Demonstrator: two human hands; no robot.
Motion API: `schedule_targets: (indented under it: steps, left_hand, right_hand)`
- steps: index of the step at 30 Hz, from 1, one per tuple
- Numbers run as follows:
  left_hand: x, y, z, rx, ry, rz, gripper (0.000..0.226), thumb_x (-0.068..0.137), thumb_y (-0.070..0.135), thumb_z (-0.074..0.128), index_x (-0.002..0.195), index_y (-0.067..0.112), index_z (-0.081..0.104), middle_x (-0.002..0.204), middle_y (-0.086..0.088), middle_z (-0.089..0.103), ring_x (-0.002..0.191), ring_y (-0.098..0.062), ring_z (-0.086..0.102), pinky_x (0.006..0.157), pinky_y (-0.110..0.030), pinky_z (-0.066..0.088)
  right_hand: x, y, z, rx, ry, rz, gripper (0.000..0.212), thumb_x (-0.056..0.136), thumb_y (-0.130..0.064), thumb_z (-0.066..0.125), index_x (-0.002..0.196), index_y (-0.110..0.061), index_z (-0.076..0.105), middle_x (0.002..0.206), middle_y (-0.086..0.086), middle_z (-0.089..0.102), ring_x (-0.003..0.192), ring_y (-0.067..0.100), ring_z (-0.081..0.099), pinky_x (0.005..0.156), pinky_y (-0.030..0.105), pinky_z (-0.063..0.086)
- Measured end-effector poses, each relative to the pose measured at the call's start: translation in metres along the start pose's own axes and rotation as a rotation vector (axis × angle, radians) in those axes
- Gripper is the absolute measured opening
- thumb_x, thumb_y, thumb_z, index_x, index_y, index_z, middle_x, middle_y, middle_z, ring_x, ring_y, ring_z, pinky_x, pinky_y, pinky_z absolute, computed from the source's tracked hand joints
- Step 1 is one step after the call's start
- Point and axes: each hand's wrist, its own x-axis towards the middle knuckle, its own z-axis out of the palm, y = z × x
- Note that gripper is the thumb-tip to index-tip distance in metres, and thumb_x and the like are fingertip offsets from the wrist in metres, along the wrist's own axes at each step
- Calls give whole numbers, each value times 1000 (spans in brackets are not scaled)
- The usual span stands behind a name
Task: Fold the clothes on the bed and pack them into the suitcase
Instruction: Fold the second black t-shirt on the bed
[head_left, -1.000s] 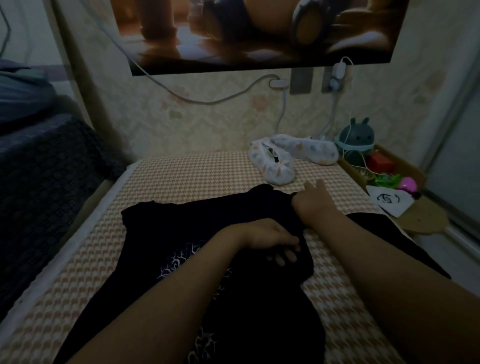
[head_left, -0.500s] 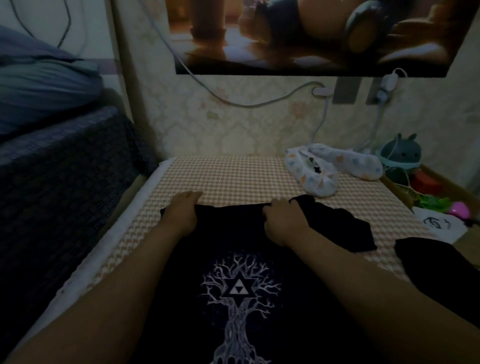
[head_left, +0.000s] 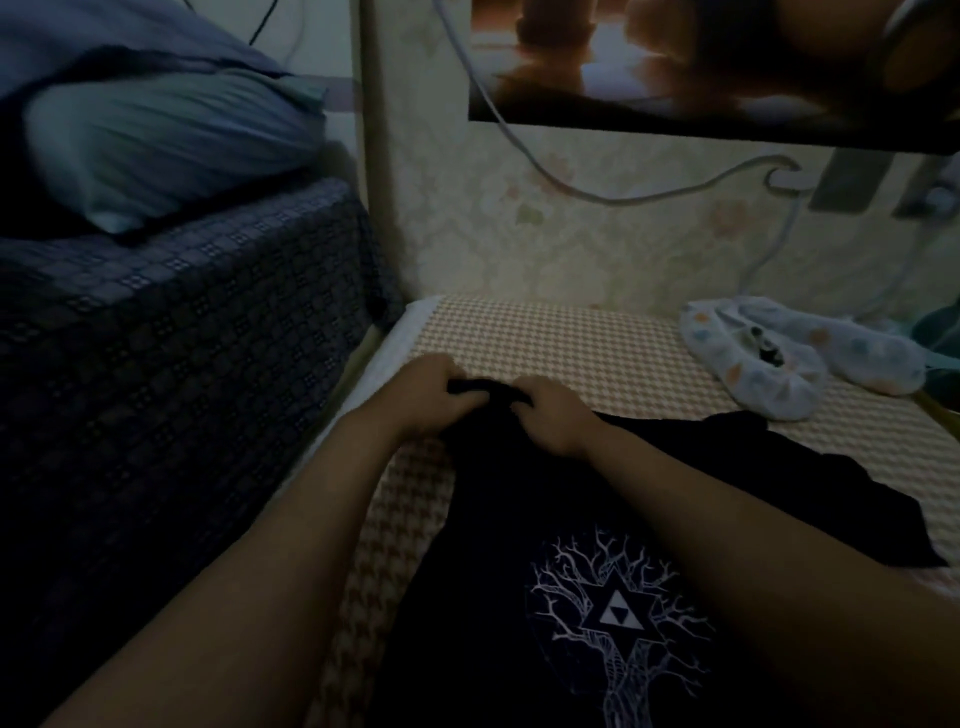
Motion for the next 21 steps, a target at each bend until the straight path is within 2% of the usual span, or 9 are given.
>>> schedule_targets:
  steps: [2, 4, 6, 9, 11, 14, 16, 19, 21]
  left_hand:
    - [-3, 19, -16, -280, -32, -35, 26, 93, 40, 60, 92, 16, 70, 82, 3, 67, 71, -7, 62, 63, -21, 50]
    - [-4, 25, -27, -462, -129, -121, 27, 89, 41, 65, 102, 18, 69, 91, 3, 70, 80, -11, 67, 68, -25, 56]
    - [-2, 12, -37, -281, -71, -227, 33, 88, 47, 65, 96, 14, 67, 87, -4, 68, 75, -20, 66, 57, -29, 53]
    - [-6, -16, -50, 321, 177, -515, 55, 89, 58, 52, 106, 8, 63, 107, -14, 64, 91, -31, 63, 68, -34, 49]
    - [-9, -25, -50, 465, 216, -609, 47, 89, 48, 56, 114, 8, 59, 117, -15, 61, 101, -32, 61, 70, -33, 46]
    - [-1, -27, -29, 322, 193, -443, 31, 93, 23, 50, 122, 15, 56, 132, -16, 53, 114, -34, 55, 83, -37, 47]
    - [11, -28, -5, 261, 143, -261, 31, 94, 16, 46, 123, 22, 56, 135, -14, 53, 116, -33, 53, 92, -37, 47]
    - [23, -20, 30, 199, -98, -136, 45, 100, 18, 45, 144, 21, 40, 148, -11, 41, 130, -31, 44, 107, -38, 38]
    - [28, -15, 44, 322, -187, -97, 46, 99, 29, 49, 144, 21, 40, 145, -9, 44, 129, -31, 43, 105, -40, 39]
  right_hand:
    - [-4, -2, -5, 85, 114, -4, 28, 99, -12, 42, 119, -4, 59, 122, 19, 62, 110, 32, 57, 86, 29, 39]
    - [-5, 1, -6, 33, 153, -15, 25, 99, -12, 40, 114, -2, 57, 114, 20, 63, 102, 33, 58, 74, 29, 34]
    - [-4, 7, -5, -50, 136, 24, 23, 98, -13, 40, 108, -3, 57, 110, 20, 63, 97, 33, 59, 70, 27, 32]
    - [-3, 13, -2, -207, 84, 133, 23, 95, -19, 44, 111, -9, 58, 115, 16, 62, 102, 32, 58, 82, 32, 42]
    - [-3, 15, -1, -323, 19, 185, 29, 95, -28, 46, 120, -18, 56, 124, 11, 57, 113, 31, 53, 94, 37, 42]
    - [-4, 19, 3, -283, -46, 193, 42, 97, -40, 42, 132, -20, 52, 132, 10, 51, 121, 31, 47, 99, 40, 39]
    - [-7, 24, 2, -136, -38, 163, 45, 98, -34, 40, 137, -14, 50, 137, 13, 51, 124, 30, 46, 103, 38, 39]
    - [-17, 34, -10, 38, -21, 153, 43, 97, -17, 41, 137, -9, 52, 141, 11, 50, 128, 26, 47, 106, 31, 35]
    - [-24, 49, -22, -40, -38, 168, 44, 94, -18, 45, 137, -15, 53, 140, 9, 51, 126, 26, 48, 105, 33, 37]
